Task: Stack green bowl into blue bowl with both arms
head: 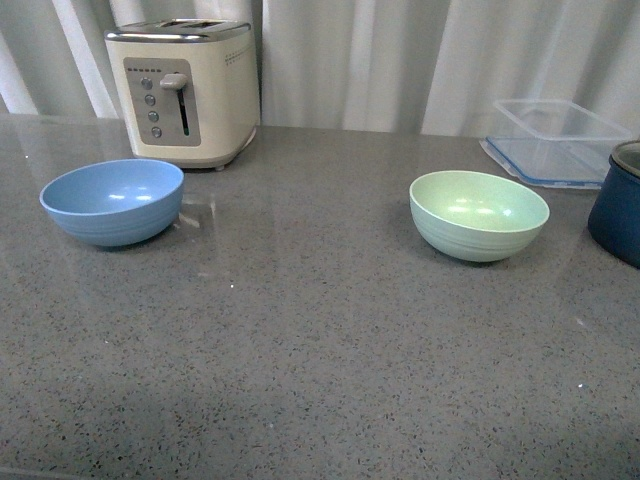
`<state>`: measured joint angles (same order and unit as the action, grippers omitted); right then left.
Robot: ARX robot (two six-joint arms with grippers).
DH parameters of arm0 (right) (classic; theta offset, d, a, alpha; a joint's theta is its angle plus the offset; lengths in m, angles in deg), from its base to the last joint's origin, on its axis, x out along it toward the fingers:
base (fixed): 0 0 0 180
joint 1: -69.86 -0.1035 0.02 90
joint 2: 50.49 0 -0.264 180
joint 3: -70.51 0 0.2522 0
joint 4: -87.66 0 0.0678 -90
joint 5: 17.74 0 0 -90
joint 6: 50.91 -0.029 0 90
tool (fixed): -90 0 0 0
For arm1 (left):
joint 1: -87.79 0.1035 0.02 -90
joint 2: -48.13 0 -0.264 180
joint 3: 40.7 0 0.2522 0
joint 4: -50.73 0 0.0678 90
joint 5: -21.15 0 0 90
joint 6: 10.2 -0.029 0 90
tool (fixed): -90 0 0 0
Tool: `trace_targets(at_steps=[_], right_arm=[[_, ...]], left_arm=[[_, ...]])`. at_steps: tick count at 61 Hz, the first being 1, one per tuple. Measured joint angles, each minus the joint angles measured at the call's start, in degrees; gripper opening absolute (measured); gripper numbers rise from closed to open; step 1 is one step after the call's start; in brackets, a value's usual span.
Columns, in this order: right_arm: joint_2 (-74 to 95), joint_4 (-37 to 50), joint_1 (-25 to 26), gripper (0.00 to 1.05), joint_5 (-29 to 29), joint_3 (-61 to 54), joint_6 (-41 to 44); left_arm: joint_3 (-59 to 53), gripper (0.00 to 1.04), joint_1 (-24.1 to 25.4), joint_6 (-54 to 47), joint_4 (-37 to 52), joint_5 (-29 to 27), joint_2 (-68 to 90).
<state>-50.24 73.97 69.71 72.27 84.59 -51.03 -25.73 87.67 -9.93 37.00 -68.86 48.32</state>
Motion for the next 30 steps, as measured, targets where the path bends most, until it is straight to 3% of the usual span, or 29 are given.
trace_targets(at_steps=[23, 24, 29, 30], right_arm=[[0.0, 0.0, 0.0, 0.95, 0.0, 0.0, 0.0], [0.0, 0.0, 0.0, 0.95, 0.0, 0.0, 0.0], [-0.02, 0.0, 0.0, 0.95, -0.07, 0.0, -0.02], [-0.04, 0.0, 0.0, 0.95, -0.07, 0.0, -0.02]], left_arm=[[0.0, 0.98, 0.0, 0.02, 0.0, 0.0, 0.0], [0.15, 0.98, -0.44, 0.13, -0.5, -1.6, 0.39], [4.92, 0.98, -5.81, 1.25, -9.88, -22.18, 10.82], [5.2, 0.98, -5.79, 1.36, -9.97, -22.51, 11.61]])
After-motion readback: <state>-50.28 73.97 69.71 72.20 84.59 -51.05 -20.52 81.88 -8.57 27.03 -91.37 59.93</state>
